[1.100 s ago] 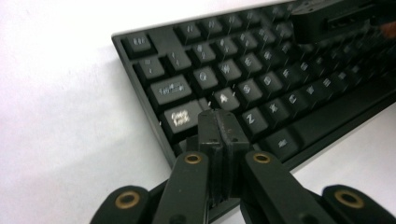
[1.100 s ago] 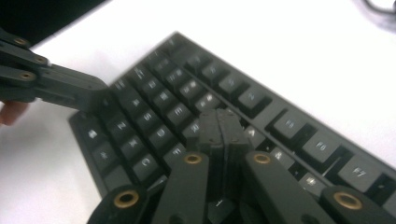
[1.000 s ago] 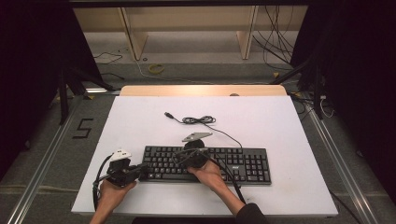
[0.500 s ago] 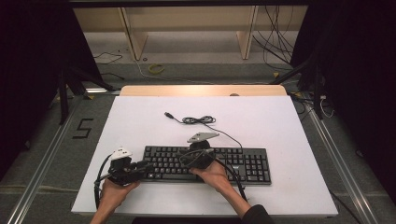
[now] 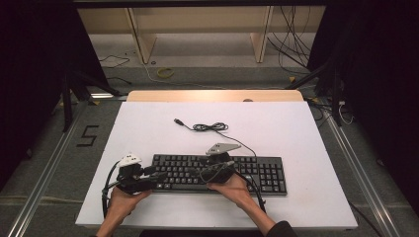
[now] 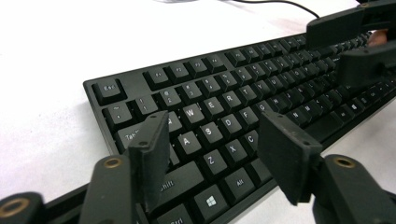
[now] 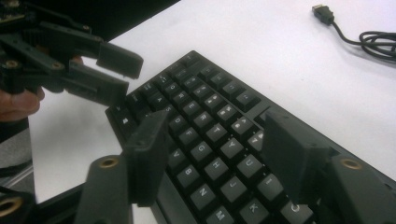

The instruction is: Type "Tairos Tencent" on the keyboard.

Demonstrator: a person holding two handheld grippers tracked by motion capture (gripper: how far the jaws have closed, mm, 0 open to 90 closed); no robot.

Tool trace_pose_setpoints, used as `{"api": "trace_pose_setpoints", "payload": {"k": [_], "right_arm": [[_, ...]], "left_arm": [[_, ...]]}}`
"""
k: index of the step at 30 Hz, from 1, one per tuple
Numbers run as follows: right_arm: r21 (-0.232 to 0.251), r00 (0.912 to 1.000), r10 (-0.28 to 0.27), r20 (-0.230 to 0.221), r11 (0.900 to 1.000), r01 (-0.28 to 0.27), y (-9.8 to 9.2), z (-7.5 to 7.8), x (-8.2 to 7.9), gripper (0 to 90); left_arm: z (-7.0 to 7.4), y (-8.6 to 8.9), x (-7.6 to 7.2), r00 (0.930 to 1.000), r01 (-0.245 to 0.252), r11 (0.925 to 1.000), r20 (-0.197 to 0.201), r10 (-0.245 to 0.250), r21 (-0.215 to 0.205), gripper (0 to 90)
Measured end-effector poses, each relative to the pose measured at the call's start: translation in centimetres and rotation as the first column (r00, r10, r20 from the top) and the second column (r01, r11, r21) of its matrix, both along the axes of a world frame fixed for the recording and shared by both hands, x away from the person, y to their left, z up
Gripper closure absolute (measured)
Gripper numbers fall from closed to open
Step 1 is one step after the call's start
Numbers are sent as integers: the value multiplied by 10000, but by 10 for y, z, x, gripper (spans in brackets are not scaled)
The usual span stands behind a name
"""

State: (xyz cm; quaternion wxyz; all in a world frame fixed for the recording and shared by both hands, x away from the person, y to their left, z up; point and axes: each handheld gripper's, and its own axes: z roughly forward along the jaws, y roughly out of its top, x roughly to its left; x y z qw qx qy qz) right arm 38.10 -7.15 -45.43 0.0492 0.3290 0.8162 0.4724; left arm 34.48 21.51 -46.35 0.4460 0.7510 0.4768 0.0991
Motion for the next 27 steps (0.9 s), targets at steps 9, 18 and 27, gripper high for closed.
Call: {"api": "trace_pose_setpoints", "payload": {"k": [9,18,27], "right_arm": [[116,9998,-111,182,9999,109,-14,2,-9,367],[130,9996,-222,173,9997,220,-26,-1,-17,351],[289,9991,-340,265,9990,332,-37,1,-23,336]], "left_arm": [[4,-6,5,10000,26,10000,82,-26,0,350],[4,-8,12,10000,-13,10000,50,13,60,503],[-1,-11,18,9998,49,9983,-217,-37,572,782]]}}
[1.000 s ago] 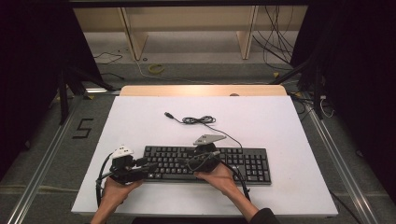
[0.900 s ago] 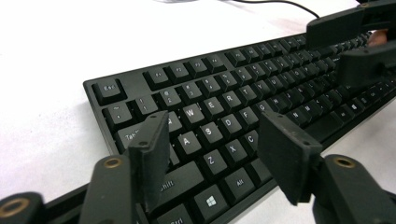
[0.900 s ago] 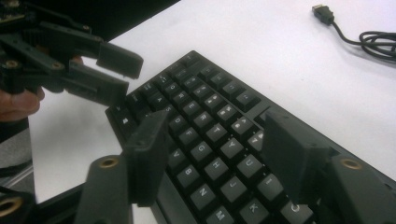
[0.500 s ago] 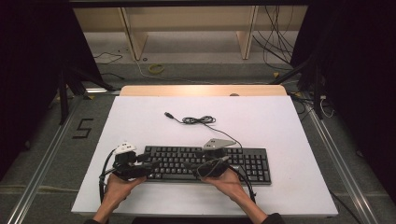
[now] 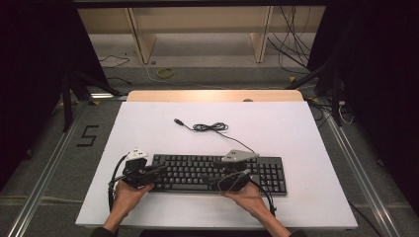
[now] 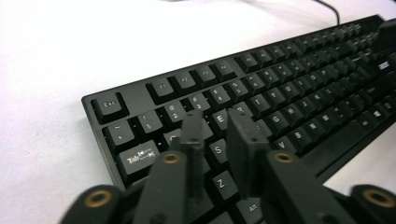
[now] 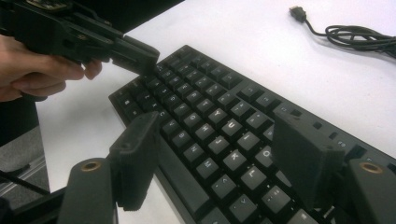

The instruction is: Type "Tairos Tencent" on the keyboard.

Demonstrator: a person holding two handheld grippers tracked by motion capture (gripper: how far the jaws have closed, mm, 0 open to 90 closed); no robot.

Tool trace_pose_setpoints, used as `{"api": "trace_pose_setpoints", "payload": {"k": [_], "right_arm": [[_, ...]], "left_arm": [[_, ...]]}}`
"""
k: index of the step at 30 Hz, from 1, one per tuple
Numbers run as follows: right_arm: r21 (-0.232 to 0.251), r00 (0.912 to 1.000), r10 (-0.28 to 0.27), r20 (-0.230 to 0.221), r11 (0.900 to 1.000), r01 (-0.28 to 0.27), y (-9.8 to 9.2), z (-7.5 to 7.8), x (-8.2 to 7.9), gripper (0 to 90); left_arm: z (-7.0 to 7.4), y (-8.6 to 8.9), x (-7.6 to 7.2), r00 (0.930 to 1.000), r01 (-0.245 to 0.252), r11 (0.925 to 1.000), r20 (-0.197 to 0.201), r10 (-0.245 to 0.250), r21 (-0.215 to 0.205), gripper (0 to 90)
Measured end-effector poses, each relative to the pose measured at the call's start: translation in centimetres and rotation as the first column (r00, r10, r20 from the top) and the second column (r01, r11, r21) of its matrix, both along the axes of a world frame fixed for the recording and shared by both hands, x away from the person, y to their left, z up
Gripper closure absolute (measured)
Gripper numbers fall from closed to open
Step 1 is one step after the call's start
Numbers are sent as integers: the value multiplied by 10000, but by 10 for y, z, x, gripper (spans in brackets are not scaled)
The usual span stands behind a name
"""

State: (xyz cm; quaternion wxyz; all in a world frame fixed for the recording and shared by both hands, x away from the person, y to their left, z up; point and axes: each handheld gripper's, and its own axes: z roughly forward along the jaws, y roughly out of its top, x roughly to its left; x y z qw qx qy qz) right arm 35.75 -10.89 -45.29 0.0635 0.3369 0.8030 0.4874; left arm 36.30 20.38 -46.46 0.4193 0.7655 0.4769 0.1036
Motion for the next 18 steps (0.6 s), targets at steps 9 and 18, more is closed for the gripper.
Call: {"api": "trace_pose_setpoints", "payload": {"k": [9,18], "right_arm": [[109,9999,-129,56,9999,128,-12,1,-6,326],[132,9997,-213,86,9997,212,-18,2,-9,326]], "left_arm": [[-5,-3,2,9998,29,9990,-176,-21,436,888],[-11,-6,4,9988,112,9974,-474,-78,716,889]]}}
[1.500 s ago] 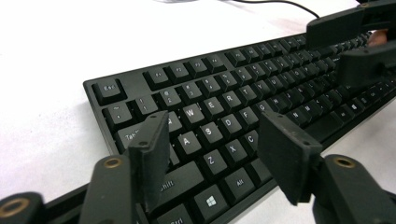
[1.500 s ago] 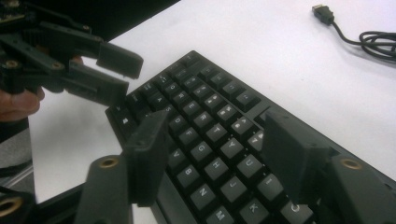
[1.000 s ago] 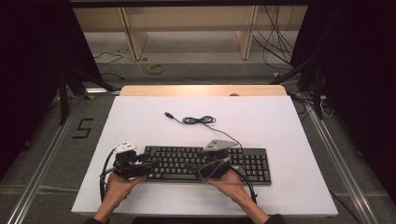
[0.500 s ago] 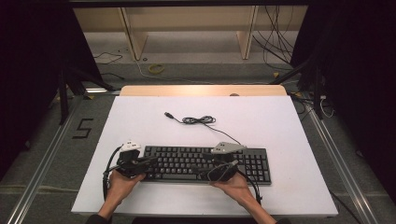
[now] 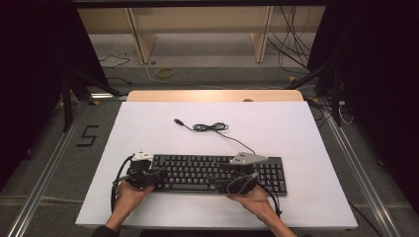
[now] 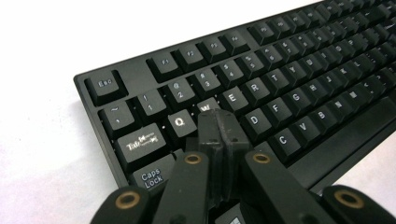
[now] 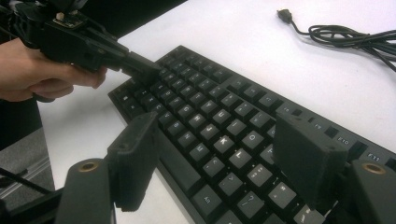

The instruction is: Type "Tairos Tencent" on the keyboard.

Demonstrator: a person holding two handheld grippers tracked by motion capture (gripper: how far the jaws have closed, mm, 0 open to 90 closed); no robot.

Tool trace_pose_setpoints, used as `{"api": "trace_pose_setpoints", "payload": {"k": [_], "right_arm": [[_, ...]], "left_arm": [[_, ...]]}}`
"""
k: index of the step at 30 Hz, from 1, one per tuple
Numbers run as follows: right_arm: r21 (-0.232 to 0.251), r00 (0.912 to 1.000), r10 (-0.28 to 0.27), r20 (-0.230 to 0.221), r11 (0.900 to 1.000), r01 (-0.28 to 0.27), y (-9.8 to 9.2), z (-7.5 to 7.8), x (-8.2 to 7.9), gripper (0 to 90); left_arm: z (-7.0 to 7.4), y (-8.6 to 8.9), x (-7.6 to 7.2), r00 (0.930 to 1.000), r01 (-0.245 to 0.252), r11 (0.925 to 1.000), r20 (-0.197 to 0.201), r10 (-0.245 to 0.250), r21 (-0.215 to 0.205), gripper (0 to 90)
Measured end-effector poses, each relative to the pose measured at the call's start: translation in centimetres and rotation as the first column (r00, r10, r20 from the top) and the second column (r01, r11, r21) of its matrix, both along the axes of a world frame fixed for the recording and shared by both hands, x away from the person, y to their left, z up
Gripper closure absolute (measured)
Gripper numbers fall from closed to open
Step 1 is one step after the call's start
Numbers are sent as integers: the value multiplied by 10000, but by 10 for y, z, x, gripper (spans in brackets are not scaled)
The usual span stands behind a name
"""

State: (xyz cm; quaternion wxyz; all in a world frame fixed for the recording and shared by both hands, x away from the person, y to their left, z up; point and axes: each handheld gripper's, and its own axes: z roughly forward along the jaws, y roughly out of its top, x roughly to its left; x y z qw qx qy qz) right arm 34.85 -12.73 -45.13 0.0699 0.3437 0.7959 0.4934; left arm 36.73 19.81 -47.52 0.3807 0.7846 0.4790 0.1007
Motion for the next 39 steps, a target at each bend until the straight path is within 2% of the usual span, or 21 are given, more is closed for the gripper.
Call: {"api": "trace_pose_setpoints", "payload": {"k": [4,9,17,20,22,23,28,30,33,36,37,39], "right_arm": [[-16,10000,-13,-17,10000,13,-1,-1,-1,326],[-31,10000,-44,-20,10000,44,-2,-1,-1,326],[-43,10000,-98,5,9999,98,-2,-2,-1,328],[-50,9999,-148,2,9999,148,-3,-2,0,344],[-58,9998,-191,-26,9998,191,-2,-2,1,357],[-54,9998,-185,-16,9998,185,-2,-2,1,365],[-131,9997,-220,-52,9997,220,0,-2,3,421],[-216,9997,-252,-70,9995,251,2,-2,5,439],[-242,9997,-253,-63,9994,252,3,-2,7,487],[-327,9996,-252,-83,9992,249,5,-2,9,518],[-369,9996,-245,-115,9990,241,6,-2,10,561],[-415,9996,-251,-132,9988,246,8,-2,12,590]], "left_arm": [[-2,-1,0,9999,43,9999,-133,-41,132,890],[-3,-1,0,10000,48,9999,-71,-47,133,891],[0,0,-1,10000,-27,10000,-45,27,-29,881],[3,1,-3,10000,-56,9999,27,56,-112,844],[6,3,-5,9998,-68,9992,160,74,-391,809],[6,3,-5,9998,-68,9992,160,74,-391,792],[11,5,-10,9991,90,9959,414,-53,-896,723],[12,5,-11,9990,138,9945,438,-93,-1041,670],[13,5,-13,9988,235,9917,459,-178,-1265,636],[13,4,-14,9986,260,9903,484,-196,-1367,559],[14,4,-16,9983,322,9880,532,-244,-1512,542],[14,4,-17,9978,385,9858,600,-290,-1632,504]]}}
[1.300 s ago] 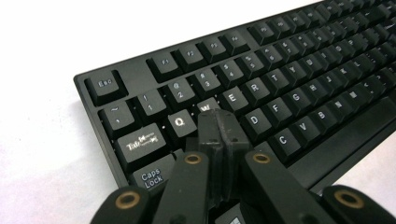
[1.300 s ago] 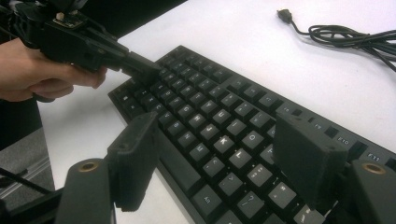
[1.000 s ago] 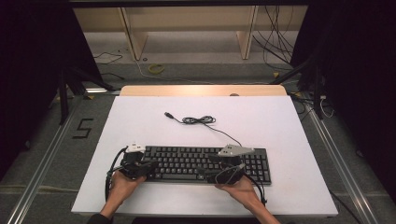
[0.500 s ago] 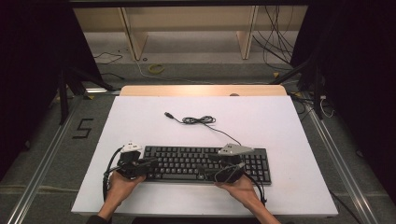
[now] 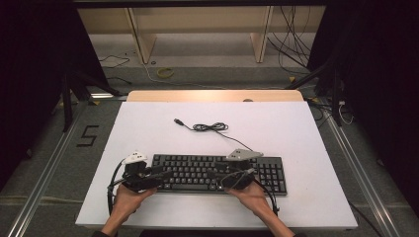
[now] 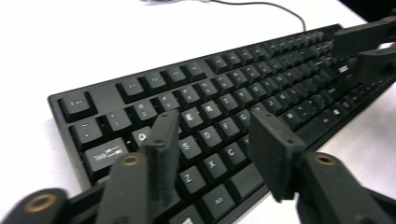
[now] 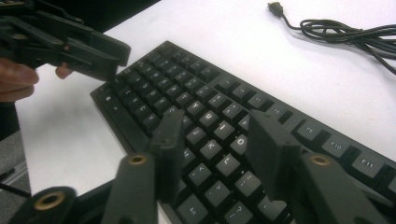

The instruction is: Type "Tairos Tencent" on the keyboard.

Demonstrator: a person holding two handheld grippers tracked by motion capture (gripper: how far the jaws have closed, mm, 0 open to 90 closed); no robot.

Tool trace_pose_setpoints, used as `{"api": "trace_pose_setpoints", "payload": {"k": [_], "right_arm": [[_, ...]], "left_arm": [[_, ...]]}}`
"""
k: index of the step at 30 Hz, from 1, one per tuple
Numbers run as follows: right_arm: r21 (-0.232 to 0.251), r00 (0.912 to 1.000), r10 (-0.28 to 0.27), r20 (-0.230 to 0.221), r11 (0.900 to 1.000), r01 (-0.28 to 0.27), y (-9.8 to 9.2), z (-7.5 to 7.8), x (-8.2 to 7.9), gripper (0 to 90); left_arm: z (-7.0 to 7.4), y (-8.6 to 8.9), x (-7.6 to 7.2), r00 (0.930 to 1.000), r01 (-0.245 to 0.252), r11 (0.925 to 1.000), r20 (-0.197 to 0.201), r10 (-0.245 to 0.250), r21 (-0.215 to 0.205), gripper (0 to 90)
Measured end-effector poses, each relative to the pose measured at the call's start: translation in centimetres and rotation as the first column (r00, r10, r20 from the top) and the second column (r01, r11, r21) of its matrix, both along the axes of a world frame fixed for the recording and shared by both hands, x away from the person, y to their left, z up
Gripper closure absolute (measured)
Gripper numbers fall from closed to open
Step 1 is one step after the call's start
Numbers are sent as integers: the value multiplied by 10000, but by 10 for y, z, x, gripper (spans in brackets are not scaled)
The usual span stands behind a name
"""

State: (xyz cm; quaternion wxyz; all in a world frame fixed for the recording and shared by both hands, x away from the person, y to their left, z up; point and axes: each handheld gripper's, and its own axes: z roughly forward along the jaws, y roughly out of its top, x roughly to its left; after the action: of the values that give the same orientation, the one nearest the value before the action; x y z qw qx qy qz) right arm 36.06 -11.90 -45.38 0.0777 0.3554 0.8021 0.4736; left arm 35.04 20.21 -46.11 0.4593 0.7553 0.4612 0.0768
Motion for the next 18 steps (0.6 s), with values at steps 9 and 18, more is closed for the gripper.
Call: {"api": "trace_pose_setpoints", "payload": {"k": [9,18], "right_arm": [[-255,9999,74,-109,9996,-76,14,-3,9,718],[-483,9995,89,-312,9988,-104,25,-8,16,819]], "left_arm": [[3,0,-7,9997,40,9994,222,-32,-354,405],[4,-3,-12,9992,115,9992,383,-100,-382,368]]}}
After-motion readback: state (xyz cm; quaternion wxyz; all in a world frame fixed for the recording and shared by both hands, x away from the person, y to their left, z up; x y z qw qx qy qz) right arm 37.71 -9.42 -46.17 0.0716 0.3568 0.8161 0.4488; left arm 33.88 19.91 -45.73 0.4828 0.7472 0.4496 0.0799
